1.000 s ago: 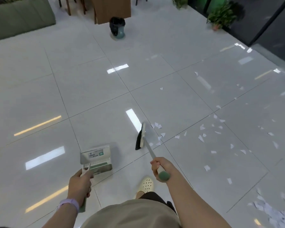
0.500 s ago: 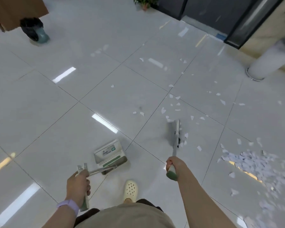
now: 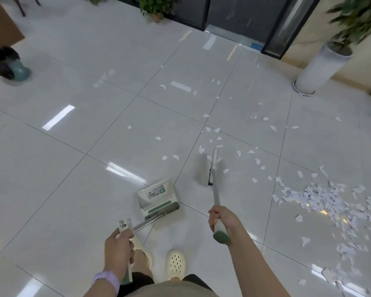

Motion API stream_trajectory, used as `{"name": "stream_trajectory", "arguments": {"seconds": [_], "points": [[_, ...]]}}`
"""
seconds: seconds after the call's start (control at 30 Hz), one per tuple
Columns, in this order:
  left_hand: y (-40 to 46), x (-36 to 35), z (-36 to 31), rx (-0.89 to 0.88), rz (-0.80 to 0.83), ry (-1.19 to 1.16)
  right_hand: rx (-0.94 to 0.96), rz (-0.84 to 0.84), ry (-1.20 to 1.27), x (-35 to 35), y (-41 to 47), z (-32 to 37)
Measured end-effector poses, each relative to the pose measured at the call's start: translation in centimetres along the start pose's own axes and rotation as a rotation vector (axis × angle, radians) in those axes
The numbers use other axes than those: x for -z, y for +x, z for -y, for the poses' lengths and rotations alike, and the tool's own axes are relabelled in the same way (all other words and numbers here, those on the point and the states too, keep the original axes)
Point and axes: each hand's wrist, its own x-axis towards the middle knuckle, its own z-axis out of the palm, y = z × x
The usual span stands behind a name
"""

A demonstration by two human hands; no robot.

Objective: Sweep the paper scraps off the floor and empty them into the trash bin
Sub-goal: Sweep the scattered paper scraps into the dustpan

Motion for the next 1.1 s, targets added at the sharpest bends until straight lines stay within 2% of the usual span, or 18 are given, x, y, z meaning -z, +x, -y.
{"name": "stream_trajectory", "arguments": {"seconds": [0.23,0.5,0.6,0.7,0.87,0.93,1.1], "points": [[4.6,5.4,-4.7,-0.058,-0.013,0.140,-0.077,0.179,-0.085,-13.0,-0.3,-2.4],[10.0,11.1,-10.0,-0.007,-0.092,0.060,-0.146,0.407,-0.161,-27.4,2.1,-4.0],[11.6,12.4,-11.0,0.008,-0.126,0.104,-0.260,0.411,-0.048,-30.5,3.2,-4.3],[12.7,13.3,-12.7,-0.007,-0.134,0.173,-0.277,0.380,0.049,-31.5,4.9,-3.7],[14.9,12.5,-15.8,-0.028,-0.122,0.243,-0.248,0.220,0.178,-29.0,8.5,0.5],[16.3,11.1,-17.4,-0.022,-0.106,0.267,-0.220,0.172,0.236,-27.3,9.7,2.8],[19.1,4.8,-22.0,-0.022,-0.030,0.310,-0.137,-0.005,0.169,-22.4,11.3,9.4]]}}
